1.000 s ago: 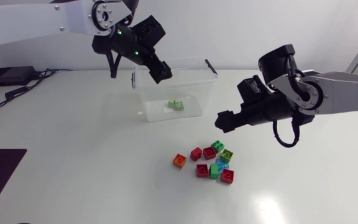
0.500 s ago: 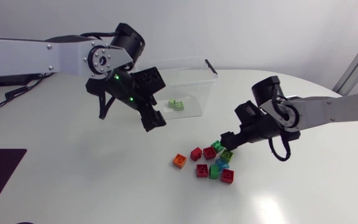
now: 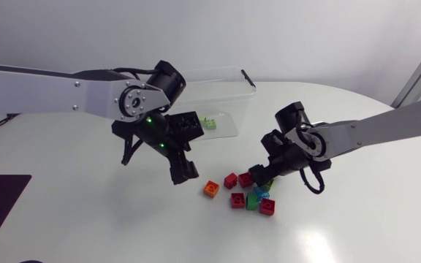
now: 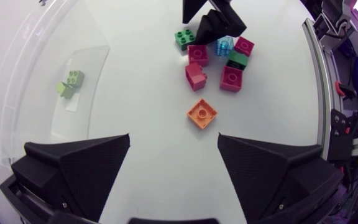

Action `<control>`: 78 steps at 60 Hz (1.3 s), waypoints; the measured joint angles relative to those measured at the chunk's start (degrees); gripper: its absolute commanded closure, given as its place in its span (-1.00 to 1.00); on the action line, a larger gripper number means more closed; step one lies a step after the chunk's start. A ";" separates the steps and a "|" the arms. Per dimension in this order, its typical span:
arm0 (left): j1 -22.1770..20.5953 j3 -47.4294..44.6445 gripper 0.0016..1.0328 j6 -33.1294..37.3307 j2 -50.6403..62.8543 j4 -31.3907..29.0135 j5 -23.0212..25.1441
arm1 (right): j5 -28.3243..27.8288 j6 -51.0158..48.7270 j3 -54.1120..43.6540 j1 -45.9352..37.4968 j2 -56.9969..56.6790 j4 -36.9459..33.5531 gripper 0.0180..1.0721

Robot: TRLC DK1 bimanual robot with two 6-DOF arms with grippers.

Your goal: Place the duplo bricks in the container

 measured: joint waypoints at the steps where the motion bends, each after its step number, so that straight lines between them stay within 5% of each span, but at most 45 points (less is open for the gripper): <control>1: -0.24 -0.09 -0.91 -0.02 0.00 0.02 0.00 | 0.00 0.00 0.09 0.15 0.17 0.17 -0.38; 14: -2.60 -1.46 -0.91 -2.75 0.02 0.00 -0.02 | 1.99 -0.07 0.94 2.21 2.12 1.51 0.51; 35: -5.90 -0.20 -0.91 -12.33 3.78 -1.84 -0.09 | 4.04 -0.44 0.96 2.82 -2.38 1.40 0.56; 50: -8.13 3.54 -0.91 -19.67 10.27 -2.49 -5.42 | 3.98 0.09 1.62 2.14 -13.20 -3.87 0.56; 78: -9.66 10.88 -0.76 -25.73 17.07 -5.16 -7.87 | 2.10 4.42 8.81 0.52 -17.29 -6.78 0.56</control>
